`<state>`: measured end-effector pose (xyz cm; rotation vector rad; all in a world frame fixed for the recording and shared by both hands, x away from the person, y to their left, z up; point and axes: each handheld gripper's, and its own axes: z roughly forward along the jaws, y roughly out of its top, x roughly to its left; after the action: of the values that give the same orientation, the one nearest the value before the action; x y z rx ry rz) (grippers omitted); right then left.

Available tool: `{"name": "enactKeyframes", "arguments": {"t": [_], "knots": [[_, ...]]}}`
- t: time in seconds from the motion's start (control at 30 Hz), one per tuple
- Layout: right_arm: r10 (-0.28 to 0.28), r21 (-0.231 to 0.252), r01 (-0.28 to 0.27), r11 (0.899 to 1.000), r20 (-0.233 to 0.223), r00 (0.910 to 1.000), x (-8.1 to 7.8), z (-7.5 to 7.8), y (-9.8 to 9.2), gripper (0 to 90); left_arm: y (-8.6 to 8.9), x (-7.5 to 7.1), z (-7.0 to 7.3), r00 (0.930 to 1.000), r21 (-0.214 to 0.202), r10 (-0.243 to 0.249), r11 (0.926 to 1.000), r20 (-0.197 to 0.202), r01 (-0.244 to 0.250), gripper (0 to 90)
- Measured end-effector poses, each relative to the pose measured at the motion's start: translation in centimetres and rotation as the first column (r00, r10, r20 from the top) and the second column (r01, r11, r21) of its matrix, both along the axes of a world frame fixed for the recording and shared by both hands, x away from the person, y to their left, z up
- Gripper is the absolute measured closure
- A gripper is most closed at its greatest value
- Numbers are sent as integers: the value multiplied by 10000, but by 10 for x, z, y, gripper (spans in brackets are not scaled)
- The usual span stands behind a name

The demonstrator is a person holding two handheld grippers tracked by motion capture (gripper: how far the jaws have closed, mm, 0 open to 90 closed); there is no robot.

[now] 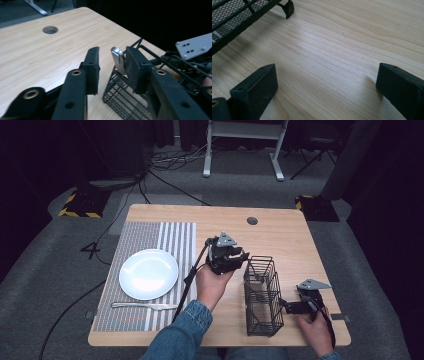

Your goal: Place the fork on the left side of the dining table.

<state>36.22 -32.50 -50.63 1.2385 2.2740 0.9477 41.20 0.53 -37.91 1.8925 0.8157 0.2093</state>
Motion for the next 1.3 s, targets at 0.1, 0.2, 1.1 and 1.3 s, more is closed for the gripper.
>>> {"name": "enactKeyframes", "arguments": {"t": [0.1,0.2,1.1,1.3], "knots": [[-9,1,9,10000,6,10000,0,0,0,41,-1,2,-2,9996,-274,-146,9995,-254,139,698],[-5,-3,5,10000,8,10000,0,0,0,41,-3,0,-3,9995,-220,-259,9994,-172,256,761],[37,2,-37,10000,32,10000,-1,0,0,48,6,-24,59,9967,-606,-807,9949,100,811,857],[42,5,-42,10000,30,10000,-1,0,0,48,15,-29,78,9967,-695,-690,9950,427,718,857]]}}
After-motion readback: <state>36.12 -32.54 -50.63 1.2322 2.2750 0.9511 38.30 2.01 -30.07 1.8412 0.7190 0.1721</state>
